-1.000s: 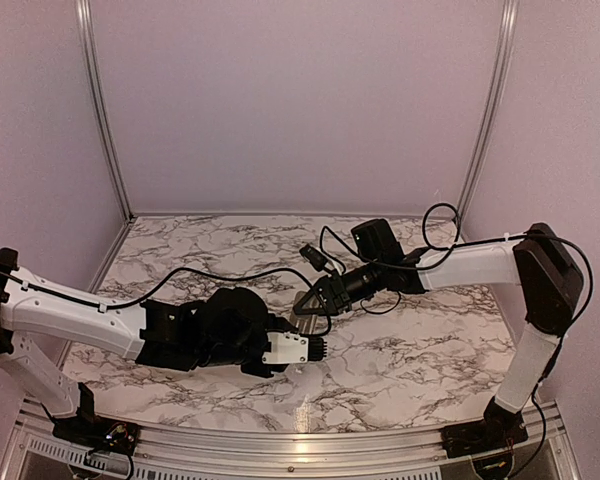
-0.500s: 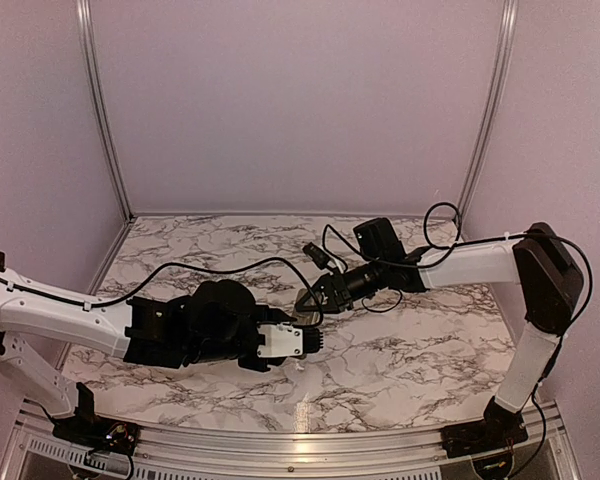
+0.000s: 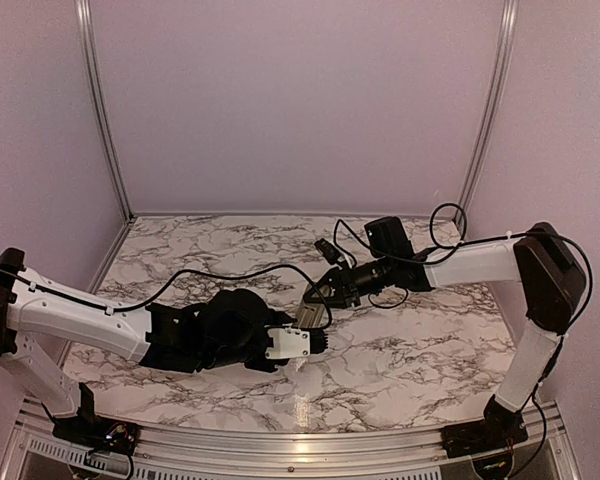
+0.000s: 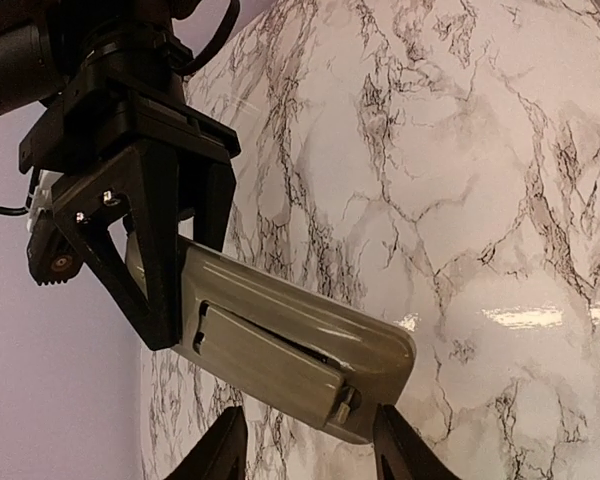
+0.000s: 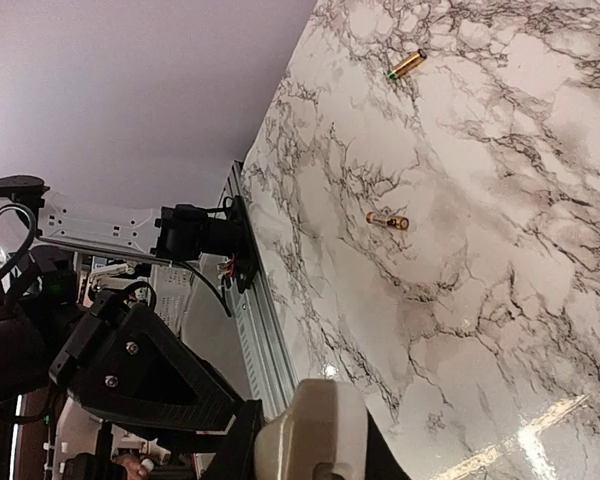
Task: Load the batteries into the remote control
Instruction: Remove the battery cover from the remote control, then place the battery cover at the center of the board.
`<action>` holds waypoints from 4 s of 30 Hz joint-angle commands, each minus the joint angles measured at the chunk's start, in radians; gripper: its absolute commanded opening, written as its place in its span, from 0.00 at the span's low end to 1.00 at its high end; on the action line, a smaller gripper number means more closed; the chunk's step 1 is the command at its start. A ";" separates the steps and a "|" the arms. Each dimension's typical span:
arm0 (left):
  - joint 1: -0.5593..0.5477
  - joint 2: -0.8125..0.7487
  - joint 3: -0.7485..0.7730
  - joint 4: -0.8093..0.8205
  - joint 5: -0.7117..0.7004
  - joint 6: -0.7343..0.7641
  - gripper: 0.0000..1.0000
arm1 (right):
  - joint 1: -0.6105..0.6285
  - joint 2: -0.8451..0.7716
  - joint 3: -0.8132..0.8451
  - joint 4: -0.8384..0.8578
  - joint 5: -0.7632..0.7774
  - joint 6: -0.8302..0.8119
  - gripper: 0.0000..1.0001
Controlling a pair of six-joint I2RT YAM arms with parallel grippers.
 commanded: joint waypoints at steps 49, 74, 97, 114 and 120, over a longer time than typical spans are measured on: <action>0.264 0.233 0.299 -0.154 0.324 -0.887 0.41 | -0.049 -0.098 -0.009 0.099 0.280 0.038 0.00; 0.266 0.153 0.282 -0.162 0.333 -0.869 0.17 | -0.064 -0.137 -0.013 0.033 0.309 -0.029 0.00; 0.366 0.482 0.533 -0.527 0.223 -0.909 0.17 | -0.185 -0.301 -0.109 -0.139 0.358 -0.204 0.03; 0.373 0.574 0.586 -0.631 0.244 -0.921 0.32 | -0.186 -0.350 -0.132 -0.129 0.268 -0.222 0.00; 0.379 0.521 0.576 -0.615 0.267 -0.929 0.58 | -0.186 -0.373 -0.140 -0.123 0.244 -0.224 0.00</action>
